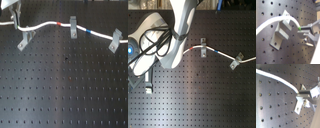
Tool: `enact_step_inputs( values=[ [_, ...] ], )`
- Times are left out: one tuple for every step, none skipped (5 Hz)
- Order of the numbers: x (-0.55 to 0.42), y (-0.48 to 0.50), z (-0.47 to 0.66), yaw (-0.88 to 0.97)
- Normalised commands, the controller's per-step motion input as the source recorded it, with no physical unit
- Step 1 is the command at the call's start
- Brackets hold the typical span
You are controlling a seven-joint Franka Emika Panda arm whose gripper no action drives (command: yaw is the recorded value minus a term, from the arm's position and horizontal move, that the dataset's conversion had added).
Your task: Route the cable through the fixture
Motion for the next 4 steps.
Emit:
enact_step_inputs(
  values=[
    [-0.022, -0.02, 0.0, 0.0],
    [-0.078, -0.325, -0.07, -0.02],
    [-0.039, -0.311, -0.09, -0.11],
    [0.086, -0.207, 0.0, -0.19]
  ],
)
